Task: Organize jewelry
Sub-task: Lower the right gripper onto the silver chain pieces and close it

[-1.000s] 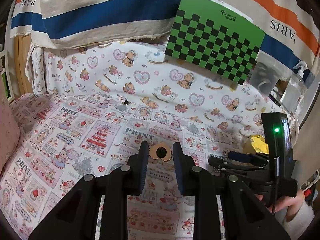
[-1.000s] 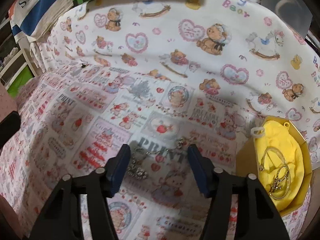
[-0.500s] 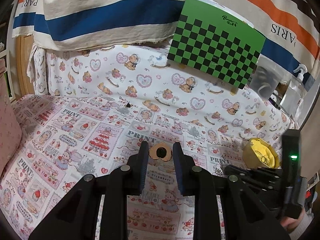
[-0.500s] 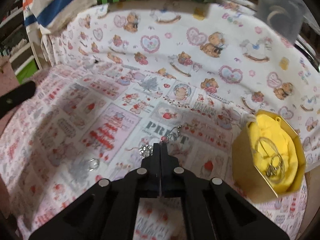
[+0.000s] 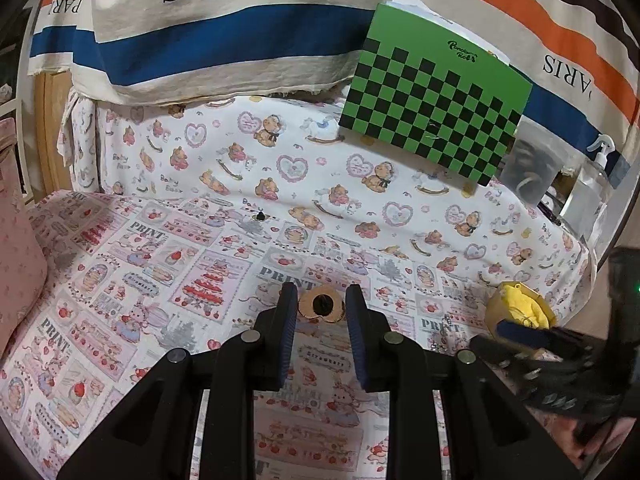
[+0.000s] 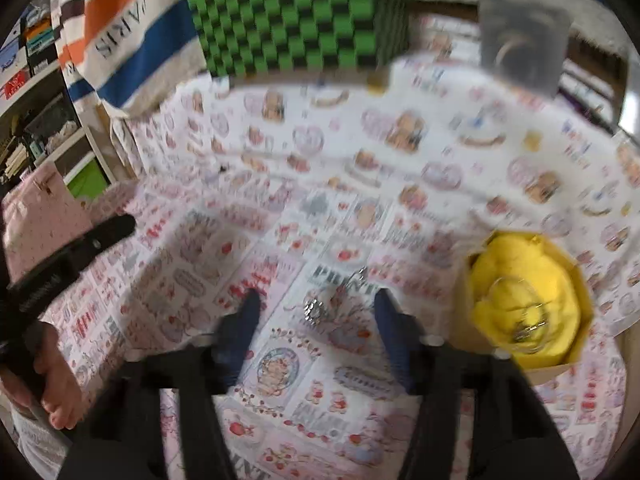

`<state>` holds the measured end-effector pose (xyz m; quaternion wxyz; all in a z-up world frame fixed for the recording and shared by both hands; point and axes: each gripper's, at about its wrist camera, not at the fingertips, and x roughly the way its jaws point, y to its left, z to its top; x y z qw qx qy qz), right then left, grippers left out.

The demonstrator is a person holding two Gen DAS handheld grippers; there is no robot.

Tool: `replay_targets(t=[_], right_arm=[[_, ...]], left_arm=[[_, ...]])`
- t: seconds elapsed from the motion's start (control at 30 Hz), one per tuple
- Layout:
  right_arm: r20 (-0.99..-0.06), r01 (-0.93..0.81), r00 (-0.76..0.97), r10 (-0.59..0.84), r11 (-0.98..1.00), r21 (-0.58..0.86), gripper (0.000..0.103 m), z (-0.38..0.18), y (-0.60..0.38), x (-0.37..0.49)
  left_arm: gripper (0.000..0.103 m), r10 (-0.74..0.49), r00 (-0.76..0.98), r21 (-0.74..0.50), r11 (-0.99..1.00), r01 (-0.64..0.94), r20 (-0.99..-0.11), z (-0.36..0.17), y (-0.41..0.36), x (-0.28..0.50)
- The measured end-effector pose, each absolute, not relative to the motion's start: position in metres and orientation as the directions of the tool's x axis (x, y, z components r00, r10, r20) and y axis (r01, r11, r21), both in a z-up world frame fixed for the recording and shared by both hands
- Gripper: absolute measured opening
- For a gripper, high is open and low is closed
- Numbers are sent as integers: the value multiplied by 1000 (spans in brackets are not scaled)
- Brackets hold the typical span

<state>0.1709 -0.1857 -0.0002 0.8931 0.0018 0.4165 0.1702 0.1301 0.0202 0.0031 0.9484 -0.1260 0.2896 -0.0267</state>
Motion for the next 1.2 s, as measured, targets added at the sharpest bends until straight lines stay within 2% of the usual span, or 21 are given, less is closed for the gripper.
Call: replay_targets(t=[0.03,0.2,0.27,0.4,0.57,0.67,0.7,0.73,0.9,1.07,1.13,1.17,1.2], right_arm=[[-757,-297,589,285,947,125,54,-7,-181,173],[-817,-289,522,245,952,101,25,-31,-164,190],[-823,-294,522,224,953,73,24,-35,-159,194],[-833,-302,523,182,953,19,13,-39,-152,200],[-836,-304,527,152,953,-19,10,-40,-147,201],[-831,-287,529,173,958,17,8,-39,-152,199],[-825,-288,533,189,957,33,0,-38,-153,197],[-815,-288,544,200,957,42,0,-35,-156,195],[-767,-283,598,232,957,68,0,-9,-172,180],[-760,-309,600,250,949,68,1,4,-176,175],[-761,-290,607,227,956,54,24,1,-176,176],[-768,-278,603,216,959,51,50,-3,-175,180],[-772,-274,598,216,960,57,55,-8,-176,184]], left_arm=[[23,-122,830,-254,967,-24,-544,3,20,130],[23,-122,829,-258,966,-27,-546,3,22,131],[24,-122,830,-258,966,-27,-545,3,22,131],[23,-123,827,-258,966,-28,-549,2,22,131],[24,-130,822,-262,965,-24,-554,2,22,132],[24,-130,828,-270,962,-27,-546,3,23,131],[24,-128,828,-271,962,-30,-546,3,24,131],[24,-129,828,-274,961,-31,-545,3,24,131],[23,-130,831,-274,961,-28,-540,3,25,130],[23,-123,836,-267,963,-29,-535,4,24,128],[24,-122,836,-266,964,-30,-535,4,24,129],[24,-119,836,-264,964,-31,-535,3,24,129],[24,-118,836,-263,964,-33,-536,4,24,129]])
